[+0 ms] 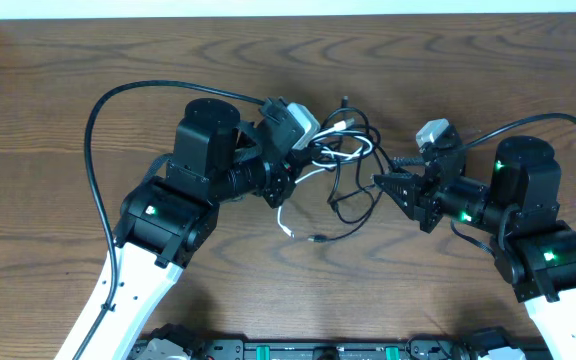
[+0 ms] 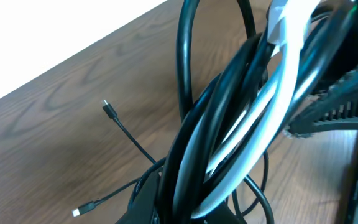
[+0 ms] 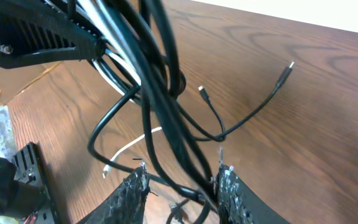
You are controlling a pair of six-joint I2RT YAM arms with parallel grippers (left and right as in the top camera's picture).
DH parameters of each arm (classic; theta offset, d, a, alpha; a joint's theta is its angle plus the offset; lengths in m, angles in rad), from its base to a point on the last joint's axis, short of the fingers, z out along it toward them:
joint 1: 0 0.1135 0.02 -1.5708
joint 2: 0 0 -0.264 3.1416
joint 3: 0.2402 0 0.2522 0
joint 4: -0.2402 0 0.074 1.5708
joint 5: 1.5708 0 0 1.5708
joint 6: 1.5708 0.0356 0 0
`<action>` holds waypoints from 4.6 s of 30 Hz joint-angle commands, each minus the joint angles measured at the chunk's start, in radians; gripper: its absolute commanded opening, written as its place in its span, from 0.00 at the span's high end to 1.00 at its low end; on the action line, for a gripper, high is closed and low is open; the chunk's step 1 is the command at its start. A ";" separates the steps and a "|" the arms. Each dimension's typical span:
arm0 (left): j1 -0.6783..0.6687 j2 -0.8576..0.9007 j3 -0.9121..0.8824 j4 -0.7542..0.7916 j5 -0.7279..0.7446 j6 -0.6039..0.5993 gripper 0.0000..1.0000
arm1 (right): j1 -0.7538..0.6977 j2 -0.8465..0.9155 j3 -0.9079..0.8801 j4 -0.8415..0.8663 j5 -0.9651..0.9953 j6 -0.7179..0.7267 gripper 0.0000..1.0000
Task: Untangle cables
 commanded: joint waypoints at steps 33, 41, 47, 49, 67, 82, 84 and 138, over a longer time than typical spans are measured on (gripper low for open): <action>0.003 -0.002 0.016 0.014 0.031 -0.339 0.92 | -0.004 0.181 0.011 0.022 -0.002 0.040 0.53; 0.003 -0.002 0.016 0.000 0.202 -0.339 0.92 | -0.004 0.259 0.011 0.053 0.138 0.040 0.55; 0.004 -0.002 0.016 -0.042 0.196 -0.327 0.92 | -0.006 0.285 0.011 -0.005 0.414 0.084 0.64; 0.004 -0.002 0.016 -0.054 0.156 -0.324 0.92 | -0.010 0.285 0.011 -0.048 0.571 0.146 0.66; 0.004 -0.002 0.016 -0.130 -0.218 -0.324 0.93 | -0.053 0.285 0.011 -0.253 0.981 0.243 0.62; 0.004 -0.001 0.016 -0.121 -0.295 -0.325 0.92 | -0.050 0.281 0.011 0.105 0.012 0.025 0.37; 0.004 -0.001 0.016 -0.109 -0.295 -0.325 0.93 | -0.050 0.281 0.011 0.181 -0.059 0.058 0.35; 0.003 0.020 0.016 0.112 0.050 -0.698 0.92 | 0.204 0.289 0.011 0.453 -0.065 -0.166 0.99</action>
